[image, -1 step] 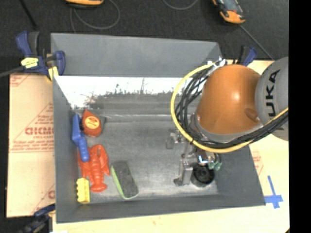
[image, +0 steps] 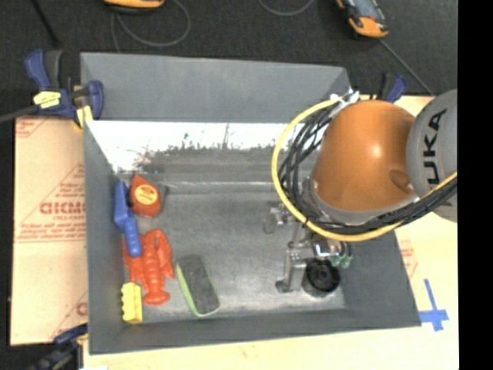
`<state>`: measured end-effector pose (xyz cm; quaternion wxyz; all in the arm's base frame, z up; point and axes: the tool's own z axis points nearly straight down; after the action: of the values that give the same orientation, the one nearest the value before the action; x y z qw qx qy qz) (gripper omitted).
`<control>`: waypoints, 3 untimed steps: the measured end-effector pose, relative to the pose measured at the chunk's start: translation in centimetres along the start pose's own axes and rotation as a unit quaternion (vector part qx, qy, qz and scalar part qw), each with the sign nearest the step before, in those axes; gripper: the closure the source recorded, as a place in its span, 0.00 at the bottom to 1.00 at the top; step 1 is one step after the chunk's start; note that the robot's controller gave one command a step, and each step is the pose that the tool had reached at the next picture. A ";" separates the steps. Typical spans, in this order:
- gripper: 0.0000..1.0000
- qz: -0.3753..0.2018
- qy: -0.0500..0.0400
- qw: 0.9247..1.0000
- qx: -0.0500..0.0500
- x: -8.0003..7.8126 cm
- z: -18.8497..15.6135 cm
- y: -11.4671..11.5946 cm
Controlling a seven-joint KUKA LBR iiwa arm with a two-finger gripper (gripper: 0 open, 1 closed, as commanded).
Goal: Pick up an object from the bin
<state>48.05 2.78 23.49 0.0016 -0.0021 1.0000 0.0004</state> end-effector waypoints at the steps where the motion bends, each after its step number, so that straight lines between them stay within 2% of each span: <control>1: 0.00 -0.054 -0.002 0.999 0.001 -0.4 5.0 -4.8; 2: 0.00 -0.145 0.000 0.989 0.002 -0.6 7.5 -12.1; 3: 0.00 -0.156 -0.001 0.988 0.001 -3.3 8.4 -13.3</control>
Offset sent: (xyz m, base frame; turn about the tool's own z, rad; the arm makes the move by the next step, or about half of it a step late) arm 0.0058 -0.1167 -0.0749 -0.2965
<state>51.41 -10.49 15.06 0.0027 -0.1581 0.9874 -0.0011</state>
